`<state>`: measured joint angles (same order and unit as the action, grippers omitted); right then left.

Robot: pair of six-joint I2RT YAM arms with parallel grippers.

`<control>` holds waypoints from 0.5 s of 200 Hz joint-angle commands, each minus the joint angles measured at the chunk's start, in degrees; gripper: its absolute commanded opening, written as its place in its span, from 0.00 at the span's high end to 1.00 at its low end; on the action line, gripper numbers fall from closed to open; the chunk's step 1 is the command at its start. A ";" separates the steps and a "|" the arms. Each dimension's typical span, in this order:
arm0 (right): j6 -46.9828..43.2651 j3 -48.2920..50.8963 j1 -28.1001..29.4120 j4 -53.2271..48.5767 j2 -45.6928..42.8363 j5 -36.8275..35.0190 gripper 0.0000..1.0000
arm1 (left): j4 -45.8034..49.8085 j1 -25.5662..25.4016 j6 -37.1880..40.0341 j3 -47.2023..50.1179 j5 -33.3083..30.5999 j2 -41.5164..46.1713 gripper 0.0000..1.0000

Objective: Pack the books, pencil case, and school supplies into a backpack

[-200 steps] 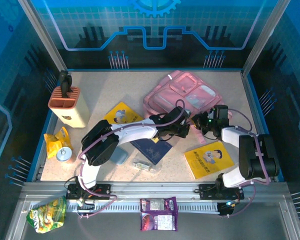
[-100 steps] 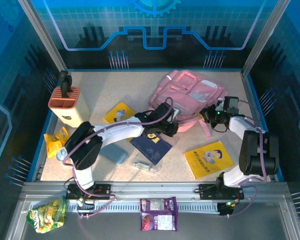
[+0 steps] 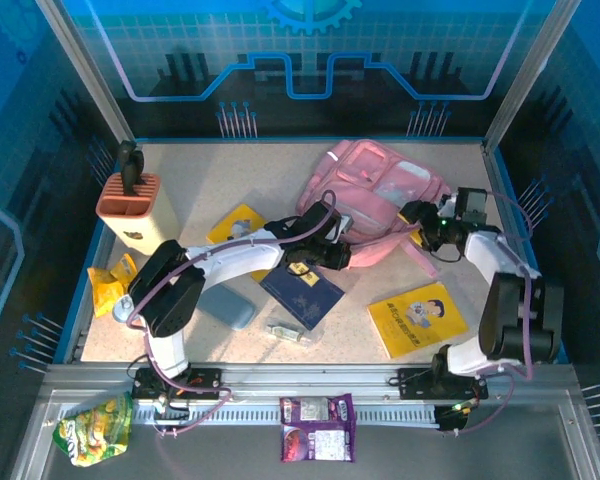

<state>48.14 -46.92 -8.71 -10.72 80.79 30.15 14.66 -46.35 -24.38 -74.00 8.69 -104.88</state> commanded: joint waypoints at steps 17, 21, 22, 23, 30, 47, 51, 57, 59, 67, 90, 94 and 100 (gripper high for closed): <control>0.72 6.61 0.70 -5.22 -10.69 1.87 0.13 | -2.00 -0.99 -1.82 -1.62 3.69 -0.78 1.00; 1.61 7.34 1.28 -5.05 -11.45 1.99 0.12 | -2.00 -0.99 -1.77 -1.61 3.70 -0.68 1.00; 1.83 7.44 1.43 -5.03 -11.67 2.05 0.12 | -2.04 -1.01 -1.79 -1.64 3.70 -0.68 1.00; 2.07 7.58 1.69 -4.98 -11.87 2.08 0.12 | -2.04 -1.06 -1.80 -1.66 3.66 -0.68 1.00; 3.64 8.61 2.97 -4.74 -13.20 1.80 0.11 | -2.21 -1.26 -1.78 -1.72 3.56 -0.59 1.00; 8.96 10.88 6.94 -3.36 -15.82 -1.05 0.09 | -2.82 -1.96 -1.59 -1.82 3.46 -0.51 1.00; 10.58 11.64 7.73 -2.64 -16.15 -1.62 0.09 | -2.86 -2.19 -1.49 -1.87 3.24 -0.52 1.00; 13.14 12.92 8.60 -0.87 -16.61 -2.37 0.09 | -2.80 -2.50 -1.51 -2.14 2.97 -0.60 1.00; 13.89 13.32 8.77 -0.22 -16.72 -2.55 0.10 | -2.75 -2.62 -1.47 -2.14 2.93 -0.59 1.00; 16.98 14.84 9.48 2.25 -16.81 -3.18 0.11 | -2.51 -3.06 -1.44 -2.37 2.52 -0.64 1.00; 21.95 16.26 13.58 6.00 -16.31 -7.59 0.16 | -1.97 -4.09 -0.95 -3.24 1.93 -0.84 1.00; 22.55 16.20 14.49 6.10 -16.17 -8.78 0.16 | -1.77 -4.29 -1.00 -3.49 1.85 -0.85 1.00; 23.22 16.07 16.03 6.28 -15.90 -10.48 0.16 | -1.59 -4.59 -0.89 -3.79 1.68 -1.00 1.00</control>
<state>63.48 -31.16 2.72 -8.75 64.60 26.26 14.31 -49.47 -25.56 -74.32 9.74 -105.49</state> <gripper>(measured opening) 0.845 0.062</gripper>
